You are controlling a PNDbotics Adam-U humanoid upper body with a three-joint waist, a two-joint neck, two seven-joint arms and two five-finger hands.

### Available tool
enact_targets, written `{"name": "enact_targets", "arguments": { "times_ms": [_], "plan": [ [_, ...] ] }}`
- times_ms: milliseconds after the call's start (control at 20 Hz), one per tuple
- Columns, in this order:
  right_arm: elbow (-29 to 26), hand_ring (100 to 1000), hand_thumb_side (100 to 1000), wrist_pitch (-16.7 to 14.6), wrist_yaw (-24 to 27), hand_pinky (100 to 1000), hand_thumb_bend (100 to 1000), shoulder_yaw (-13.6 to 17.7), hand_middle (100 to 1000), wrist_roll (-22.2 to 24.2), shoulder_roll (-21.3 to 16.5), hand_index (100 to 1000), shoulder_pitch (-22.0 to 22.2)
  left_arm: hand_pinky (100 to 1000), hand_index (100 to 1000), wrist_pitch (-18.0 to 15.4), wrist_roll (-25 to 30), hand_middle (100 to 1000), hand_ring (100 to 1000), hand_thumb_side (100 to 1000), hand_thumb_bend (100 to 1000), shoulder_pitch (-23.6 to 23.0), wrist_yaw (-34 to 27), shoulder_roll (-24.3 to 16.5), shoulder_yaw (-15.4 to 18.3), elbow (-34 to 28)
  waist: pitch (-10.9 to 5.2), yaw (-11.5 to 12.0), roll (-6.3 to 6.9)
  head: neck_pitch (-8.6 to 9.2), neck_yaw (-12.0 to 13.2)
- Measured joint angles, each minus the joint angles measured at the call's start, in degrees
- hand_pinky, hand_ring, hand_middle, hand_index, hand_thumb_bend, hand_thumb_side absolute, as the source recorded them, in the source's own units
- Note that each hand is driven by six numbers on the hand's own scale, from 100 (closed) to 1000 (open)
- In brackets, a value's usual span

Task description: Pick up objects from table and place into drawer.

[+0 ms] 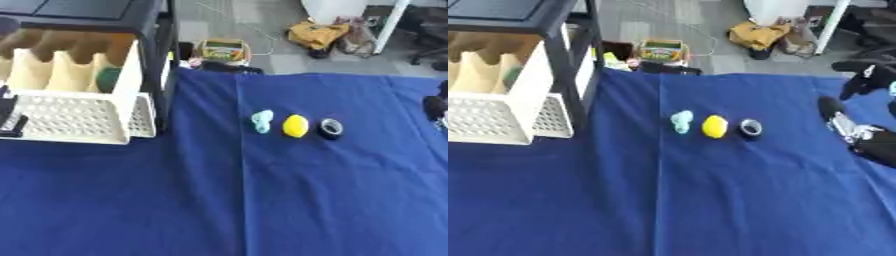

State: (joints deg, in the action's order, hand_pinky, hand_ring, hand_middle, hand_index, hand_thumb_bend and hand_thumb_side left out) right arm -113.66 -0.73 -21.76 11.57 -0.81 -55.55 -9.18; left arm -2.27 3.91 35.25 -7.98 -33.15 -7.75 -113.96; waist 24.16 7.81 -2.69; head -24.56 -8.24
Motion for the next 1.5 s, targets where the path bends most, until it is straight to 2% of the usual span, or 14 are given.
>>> {"name": "enact_targets", "arguments": {
  "times_ms": [100,250,400,600,1050,1250,1500],
  "plan": [
    [0.00,708,690,0.46,0.00,653,280,-0.36,544,2.49,-1.44,902,0.11,116,836,0.86,0.84,100,100,786,100,-0.06,0.04,0.79,-0.27,0.00,-0.03,0.00,0.00,0.01,-0.07],
    [0.00,701,654,1.45,0.20,646,318,-0.79,557,6.12,-3.25,931,-0.12,113,833,2.07,1.89,100,100,818,100,-0.48,0.26,1.69,-0.68,0.00,-0.04,0.00,-0.21,0.03,-0.31],
    [0.05,706,643,2.70,0.89,646,322,-1.24,588,9.01,-4.78,971,-1.45,107,829,2.96,2.79,100,100,827,100,-0.56,0.57,2.38,-1.15,0.01,-0.04,0.04,-0.29,0.05,-0.64],
    [1.56,718,617,3.43,2.69,649,328,-1.88,616,11.83,-6.16,969,-3.80,100,826,3.83,3.63,100,100,849,100,-0.83,0.96,3.15,-1.33,0.01,-0.04,0.22,-0.39,0.07,-1.10],
    [7.74,781,581,2.33,5.04,670,346,-3.84,708,17.84,-9.43,952,-9.90,100,823,5.81,5.07,100,100,882,100,-1.60,2.47,4.50,-2.04,0.08,0.01,0.64,-1.26,0.08,-1.75],
    [10.36,784,565,1.29,5.23,670,353,-5.36,716,20.96,-10.47,936,-12.92,100,823,6.63,5.37,100,100,903,100,-1.89,2.83,5.51,-2.34,0.16,0.32,1.07,-1.66,0.19,-2.02],
    [13.17,784,497,0.50,5.01,670,369,-7.67,745,23.34,-10.96,952,-15.95,100,818,7.69,5.89,100,100,926,100,-2.12,3.58,6.67,-2.59,0.16,0.79,1.78,-2.14,0.56,-2.49]
  ]
}}
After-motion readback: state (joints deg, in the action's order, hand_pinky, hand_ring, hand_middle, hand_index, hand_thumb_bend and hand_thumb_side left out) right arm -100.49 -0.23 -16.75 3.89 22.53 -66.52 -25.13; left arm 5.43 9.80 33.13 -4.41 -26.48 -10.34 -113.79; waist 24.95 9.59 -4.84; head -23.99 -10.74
